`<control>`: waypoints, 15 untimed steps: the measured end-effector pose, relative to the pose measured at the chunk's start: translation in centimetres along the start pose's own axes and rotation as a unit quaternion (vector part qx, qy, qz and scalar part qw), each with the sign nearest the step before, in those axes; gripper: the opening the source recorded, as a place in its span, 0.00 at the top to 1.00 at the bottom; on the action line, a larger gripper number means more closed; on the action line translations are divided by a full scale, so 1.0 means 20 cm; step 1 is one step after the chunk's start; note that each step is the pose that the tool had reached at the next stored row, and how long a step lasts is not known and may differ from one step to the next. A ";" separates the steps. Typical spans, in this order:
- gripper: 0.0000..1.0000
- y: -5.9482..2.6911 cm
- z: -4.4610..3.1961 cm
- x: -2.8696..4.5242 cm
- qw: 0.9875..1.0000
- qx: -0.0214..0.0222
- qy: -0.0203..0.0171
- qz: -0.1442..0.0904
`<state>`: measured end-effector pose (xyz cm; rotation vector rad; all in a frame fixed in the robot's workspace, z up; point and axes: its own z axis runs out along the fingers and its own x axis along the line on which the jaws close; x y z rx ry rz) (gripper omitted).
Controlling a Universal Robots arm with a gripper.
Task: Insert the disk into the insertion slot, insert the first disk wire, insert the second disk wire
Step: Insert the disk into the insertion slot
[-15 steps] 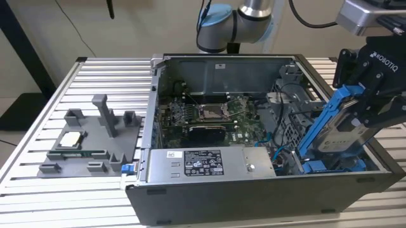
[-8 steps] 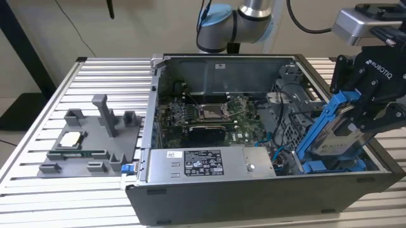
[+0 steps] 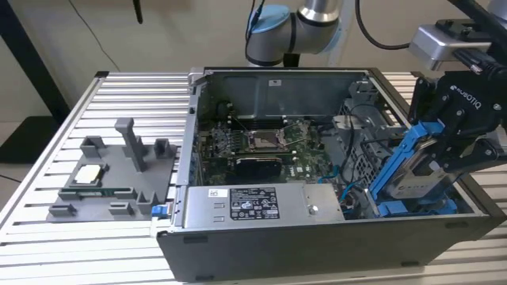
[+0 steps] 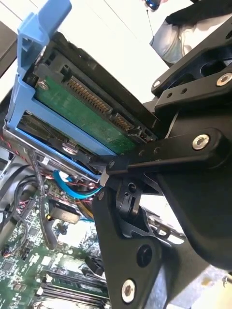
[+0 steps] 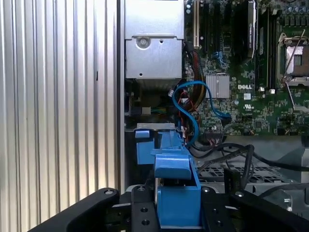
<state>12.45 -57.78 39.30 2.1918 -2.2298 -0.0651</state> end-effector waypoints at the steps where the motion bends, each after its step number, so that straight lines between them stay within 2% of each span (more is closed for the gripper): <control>1: 0.67 0.000 0.009 0.000 1.000 0.000 0.000 0.000; 7: 0.67 0.004 0.063 0.000 1.000 0.000 -0.001 0.000; 14: 0.65 0.004 0.064 0.000 1.000 0.000 -0.001 0.000; 15: 0.59 0.004 0.065 -0.001 1.000 0.000 -0.001 0.000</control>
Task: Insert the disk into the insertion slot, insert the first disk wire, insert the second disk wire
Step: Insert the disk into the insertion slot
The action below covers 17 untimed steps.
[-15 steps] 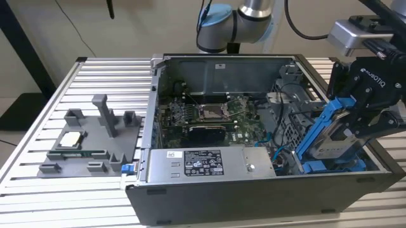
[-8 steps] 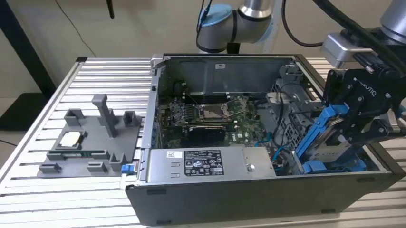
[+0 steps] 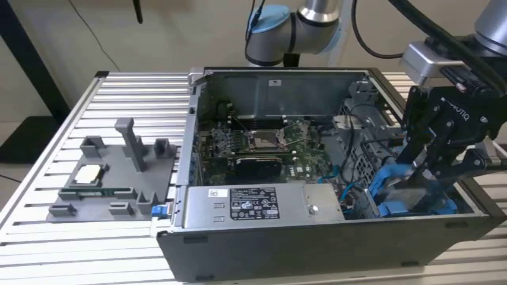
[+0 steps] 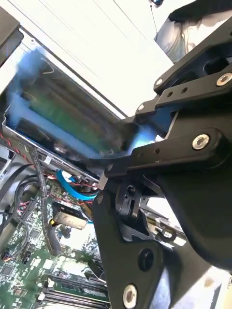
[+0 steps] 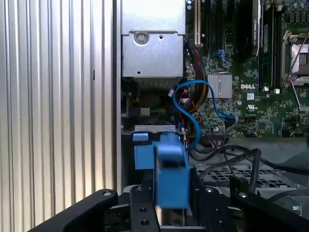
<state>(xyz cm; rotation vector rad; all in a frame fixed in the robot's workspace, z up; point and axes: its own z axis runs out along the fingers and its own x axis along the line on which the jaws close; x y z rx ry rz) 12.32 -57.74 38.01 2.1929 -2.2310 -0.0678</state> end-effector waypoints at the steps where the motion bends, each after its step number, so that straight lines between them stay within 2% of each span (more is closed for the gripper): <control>1: 0.59 0.000 -0.001 0.000 1.000 0.000 -0.001 0.000; 6: 0.59 0.003 -0.046 -0.004 1.000 0.000 -0.002 0.000; 7: 0.59 0.007 -0.054 -0.006 1.000 0.000 -0.004 0.000; 10: 0.59 0.025 -0.055 -0.020 1.000 0.000 -0.014 -0.001; 12: 0.59 0.031 -0.057 -0.037 1.000 0.000 -0.018 -0.001; 14: 0.59 0.032 -0.072 -0.053 1.000 0.000 -0.018 -0.001; 17: 0.59 0.034 -0.116 -0.064 1.000 0.000 -0.018 -0.001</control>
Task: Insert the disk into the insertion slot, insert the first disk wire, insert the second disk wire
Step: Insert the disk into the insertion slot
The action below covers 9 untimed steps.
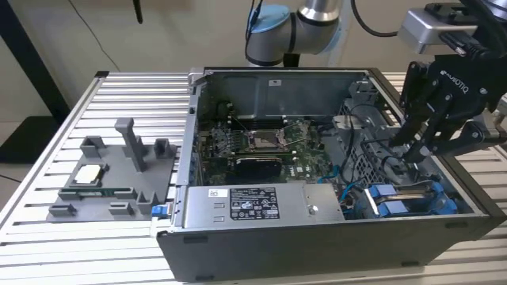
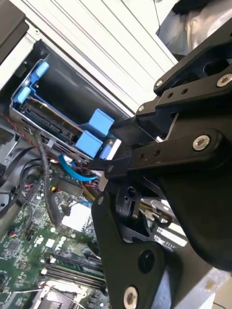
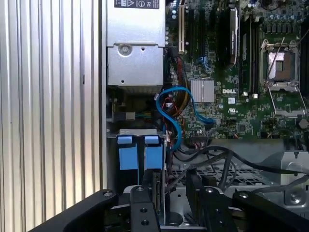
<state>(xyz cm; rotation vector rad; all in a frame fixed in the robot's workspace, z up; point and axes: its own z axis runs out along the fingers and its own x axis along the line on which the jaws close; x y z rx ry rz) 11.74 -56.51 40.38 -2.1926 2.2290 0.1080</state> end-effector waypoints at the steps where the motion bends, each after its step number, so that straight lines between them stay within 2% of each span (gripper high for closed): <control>1: 0.59 0.000 -0.003 -0.005 1.000 0.000 -0.001 0.000; 2: 0.59 0.001 -0.002 -0.013 1.000 0.000 -0.002 0.000; 4: 0.59 0.002 -0.001 -0.030 1.000 0.000 -0.008 0.000; 9: 0.59 0.002 0.012 -0.075 1.000 0.004 -0.014 -0.002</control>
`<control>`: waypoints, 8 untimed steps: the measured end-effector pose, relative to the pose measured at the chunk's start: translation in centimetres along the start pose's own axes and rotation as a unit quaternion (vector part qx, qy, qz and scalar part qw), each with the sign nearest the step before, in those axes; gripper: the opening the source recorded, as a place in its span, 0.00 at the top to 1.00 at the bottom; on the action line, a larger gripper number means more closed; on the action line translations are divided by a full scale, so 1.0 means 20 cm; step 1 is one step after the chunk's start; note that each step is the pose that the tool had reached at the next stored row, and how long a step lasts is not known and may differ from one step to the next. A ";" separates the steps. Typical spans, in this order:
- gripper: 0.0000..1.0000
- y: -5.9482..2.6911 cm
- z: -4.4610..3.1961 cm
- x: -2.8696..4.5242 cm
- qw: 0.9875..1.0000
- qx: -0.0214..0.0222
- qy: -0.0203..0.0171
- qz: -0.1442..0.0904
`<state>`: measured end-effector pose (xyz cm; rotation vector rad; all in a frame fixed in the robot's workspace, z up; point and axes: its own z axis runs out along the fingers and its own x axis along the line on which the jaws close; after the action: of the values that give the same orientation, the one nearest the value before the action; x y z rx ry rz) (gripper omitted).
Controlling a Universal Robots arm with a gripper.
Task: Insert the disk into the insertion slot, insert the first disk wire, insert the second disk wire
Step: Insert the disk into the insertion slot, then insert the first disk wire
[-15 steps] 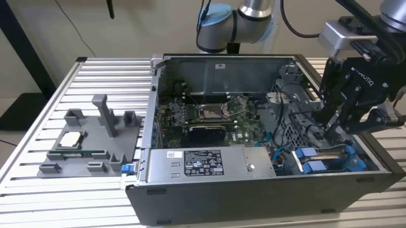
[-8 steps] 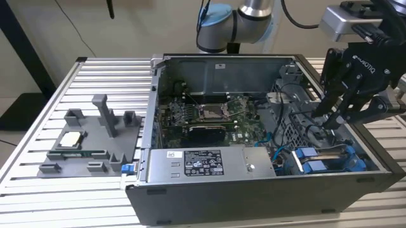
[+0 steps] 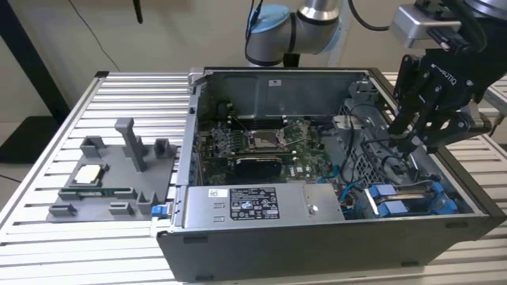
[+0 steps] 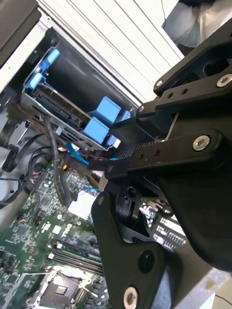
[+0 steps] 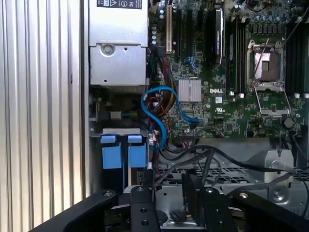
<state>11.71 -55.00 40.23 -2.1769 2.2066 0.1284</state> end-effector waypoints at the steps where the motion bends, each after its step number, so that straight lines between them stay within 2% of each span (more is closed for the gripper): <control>1: 0.59 0.000 0.003 -0.004 1.000 0.002 -0.001 -0.001; 6: 0.59 0.000 0.012 -0.011 1.000 0.012 -0.005 -0.007; 8: 0.59 -0.001 0.014 -0.012 1.000 0.013 -0.008 -0.007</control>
<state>11.72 -54.74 39.98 -2.1709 2.1714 0.1152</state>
